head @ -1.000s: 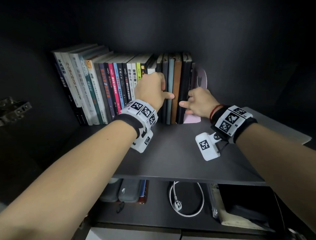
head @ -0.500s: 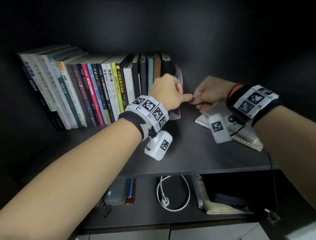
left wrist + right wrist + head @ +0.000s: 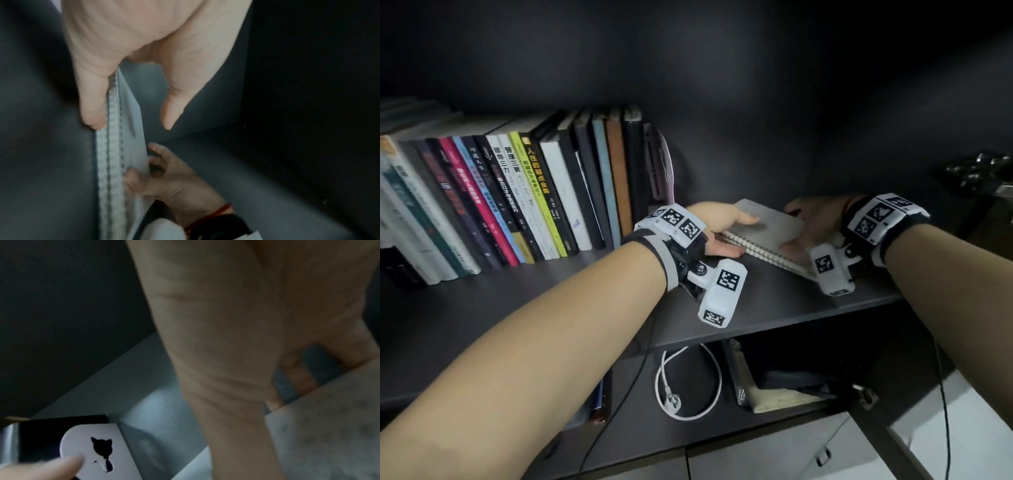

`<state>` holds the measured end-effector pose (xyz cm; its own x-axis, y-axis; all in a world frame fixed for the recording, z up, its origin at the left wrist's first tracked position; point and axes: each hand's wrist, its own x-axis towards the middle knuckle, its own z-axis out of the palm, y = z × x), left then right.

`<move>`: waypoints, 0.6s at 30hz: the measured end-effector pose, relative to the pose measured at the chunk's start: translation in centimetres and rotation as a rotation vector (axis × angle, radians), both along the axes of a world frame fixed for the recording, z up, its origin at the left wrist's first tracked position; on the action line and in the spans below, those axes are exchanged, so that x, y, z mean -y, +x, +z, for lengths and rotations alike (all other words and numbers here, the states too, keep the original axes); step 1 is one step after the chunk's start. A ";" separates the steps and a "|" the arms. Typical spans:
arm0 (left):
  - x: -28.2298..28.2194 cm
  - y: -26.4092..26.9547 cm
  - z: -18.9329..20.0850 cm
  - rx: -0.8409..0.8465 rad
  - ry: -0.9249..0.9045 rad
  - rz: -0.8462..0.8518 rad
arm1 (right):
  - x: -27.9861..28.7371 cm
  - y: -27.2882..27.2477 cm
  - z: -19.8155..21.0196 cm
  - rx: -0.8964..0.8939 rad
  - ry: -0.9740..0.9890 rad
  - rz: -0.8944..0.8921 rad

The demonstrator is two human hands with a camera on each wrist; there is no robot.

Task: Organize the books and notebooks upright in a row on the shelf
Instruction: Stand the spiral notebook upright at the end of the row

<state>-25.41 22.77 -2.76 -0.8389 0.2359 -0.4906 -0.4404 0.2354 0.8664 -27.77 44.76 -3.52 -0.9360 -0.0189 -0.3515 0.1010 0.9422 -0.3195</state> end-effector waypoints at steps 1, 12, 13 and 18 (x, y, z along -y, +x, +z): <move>-0.1 -0.1 0.0 0.017 0.048 0.046 | 0.1 0.4 0.1 0.008 -0.019 -0.002; -0.5 0.6 1.1 0.134 0.064 0.222 | -1.5 0.9 -0.8 0.078 -0.251 -0.033; -0.6 0.9 0.9 0.126 0.004 0.191 | -1.4 1.0 -0.7 0.040 -0.280 -0.055; -1.0 1.2 0.6 0.037 -0.009 0.179 | -1.6 1.9 -0.2 -0.083 -0.678 -0.054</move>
